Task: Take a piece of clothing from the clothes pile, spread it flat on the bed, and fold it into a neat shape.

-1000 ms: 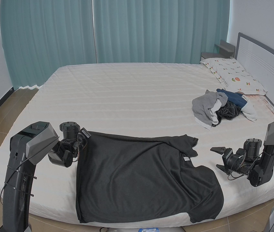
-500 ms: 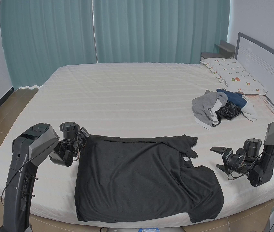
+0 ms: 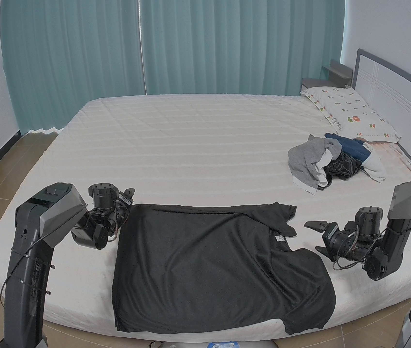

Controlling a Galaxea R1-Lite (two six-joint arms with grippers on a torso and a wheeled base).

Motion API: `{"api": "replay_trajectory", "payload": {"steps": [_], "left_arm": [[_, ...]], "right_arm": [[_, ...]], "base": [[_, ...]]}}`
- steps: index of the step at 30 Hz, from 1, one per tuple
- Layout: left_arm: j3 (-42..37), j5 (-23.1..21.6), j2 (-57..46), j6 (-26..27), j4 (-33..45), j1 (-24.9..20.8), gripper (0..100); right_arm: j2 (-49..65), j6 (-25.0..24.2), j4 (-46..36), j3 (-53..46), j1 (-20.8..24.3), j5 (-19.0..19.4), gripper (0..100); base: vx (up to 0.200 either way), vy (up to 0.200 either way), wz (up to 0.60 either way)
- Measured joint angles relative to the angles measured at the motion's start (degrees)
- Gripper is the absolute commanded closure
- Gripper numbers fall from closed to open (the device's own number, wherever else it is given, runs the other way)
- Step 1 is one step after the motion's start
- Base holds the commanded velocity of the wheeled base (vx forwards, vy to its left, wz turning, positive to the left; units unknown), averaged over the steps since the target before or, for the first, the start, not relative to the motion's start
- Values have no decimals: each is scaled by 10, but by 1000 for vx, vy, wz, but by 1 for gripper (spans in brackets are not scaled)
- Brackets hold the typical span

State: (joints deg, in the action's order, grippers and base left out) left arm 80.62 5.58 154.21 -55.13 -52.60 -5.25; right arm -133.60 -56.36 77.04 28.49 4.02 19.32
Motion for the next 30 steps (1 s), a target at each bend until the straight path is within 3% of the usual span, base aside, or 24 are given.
{"api": "replay_trajectory", "payload": {"steps": [6,14,24,30], "left_arm": [[-33,-19,-25,-14,2,2,0],[-49,-26,-40,-16,2,3,0],[-53,-27,-43,-16,2,3,0],[-55,-27,-44,-16,2,3,0]], "right_arm": [[-4,54,-82,52,30,-27,0],[-25,109,-186,180,44,-110,0],[-70,180,-212,240,75,-139,0],[-87,197,-242,269,83,-159,0]], "base": [[0,0,0],[0,0,0],[0,0,0],[0,0,0]]}}
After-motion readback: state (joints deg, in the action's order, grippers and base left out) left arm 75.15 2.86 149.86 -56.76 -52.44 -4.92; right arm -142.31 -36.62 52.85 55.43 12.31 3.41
